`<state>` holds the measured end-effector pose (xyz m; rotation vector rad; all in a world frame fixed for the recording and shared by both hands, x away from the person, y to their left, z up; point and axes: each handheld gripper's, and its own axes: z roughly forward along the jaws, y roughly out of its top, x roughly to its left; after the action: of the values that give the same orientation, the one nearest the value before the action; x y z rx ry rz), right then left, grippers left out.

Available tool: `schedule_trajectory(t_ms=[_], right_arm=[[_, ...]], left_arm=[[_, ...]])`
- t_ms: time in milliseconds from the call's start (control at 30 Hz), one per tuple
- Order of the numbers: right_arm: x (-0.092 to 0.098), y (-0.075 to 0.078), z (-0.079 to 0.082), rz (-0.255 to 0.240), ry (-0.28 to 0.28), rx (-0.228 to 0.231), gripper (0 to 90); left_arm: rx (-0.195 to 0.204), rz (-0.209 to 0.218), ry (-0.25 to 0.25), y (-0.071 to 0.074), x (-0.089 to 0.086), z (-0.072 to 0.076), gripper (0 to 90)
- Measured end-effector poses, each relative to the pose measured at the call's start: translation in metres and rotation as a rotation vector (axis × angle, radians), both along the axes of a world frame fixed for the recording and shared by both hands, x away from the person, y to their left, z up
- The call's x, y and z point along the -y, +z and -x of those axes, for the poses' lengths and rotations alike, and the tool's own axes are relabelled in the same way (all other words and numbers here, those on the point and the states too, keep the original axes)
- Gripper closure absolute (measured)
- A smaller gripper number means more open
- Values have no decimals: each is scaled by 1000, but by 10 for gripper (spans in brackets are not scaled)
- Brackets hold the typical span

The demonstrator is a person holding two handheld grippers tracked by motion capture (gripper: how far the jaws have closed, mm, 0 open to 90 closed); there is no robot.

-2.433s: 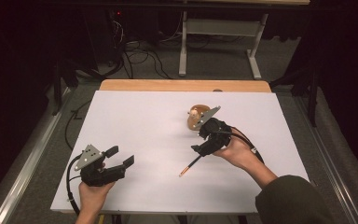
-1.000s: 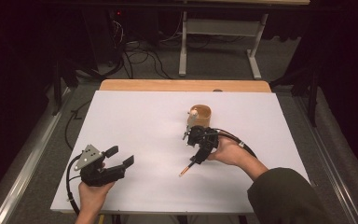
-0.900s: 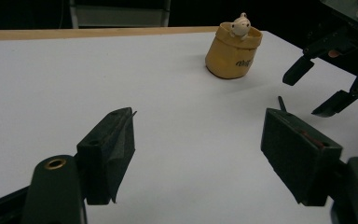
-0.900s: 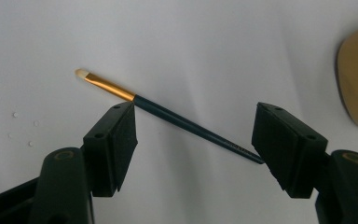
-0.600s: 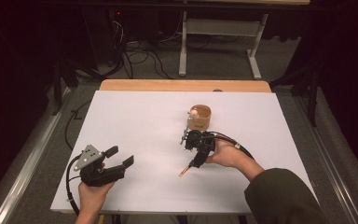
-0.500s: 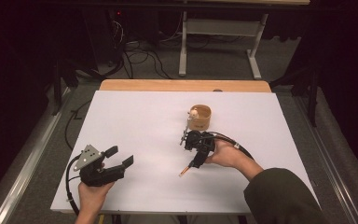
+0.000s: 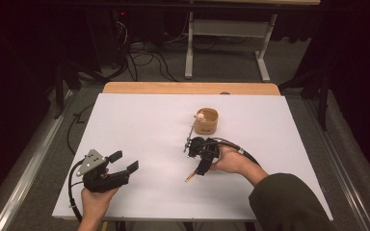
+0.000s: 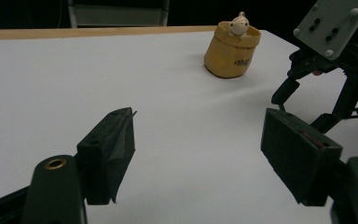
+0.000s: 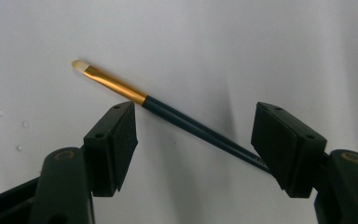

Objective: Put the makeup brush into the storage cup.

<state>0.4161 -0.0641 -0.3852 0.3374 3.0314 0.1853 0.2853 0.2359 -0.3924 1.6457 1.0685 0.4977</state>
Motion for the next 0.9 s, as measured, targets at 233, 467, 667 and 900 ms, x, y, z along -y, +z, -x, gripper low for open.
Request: schedule_trajectory(t_ms=[233, 467, 667, 900], right_arm=[[2, -7, 0, 1, -5, -14, 332], [0, -10, -1, 16, -1, -17, 334], [-2, -12, 0, 31, 0, -25, 340], [-2, -14, -1, 20, 1, -29, 367]], left_arm=[[-1, 2, 1, 0, 0, 0, 265], [-2, 2, -2, 0, 0, 0, 265], [-2, 0, -3, 0, 0, 0, 265], [-1, 2, -1, 0, 0, 0, 265]])
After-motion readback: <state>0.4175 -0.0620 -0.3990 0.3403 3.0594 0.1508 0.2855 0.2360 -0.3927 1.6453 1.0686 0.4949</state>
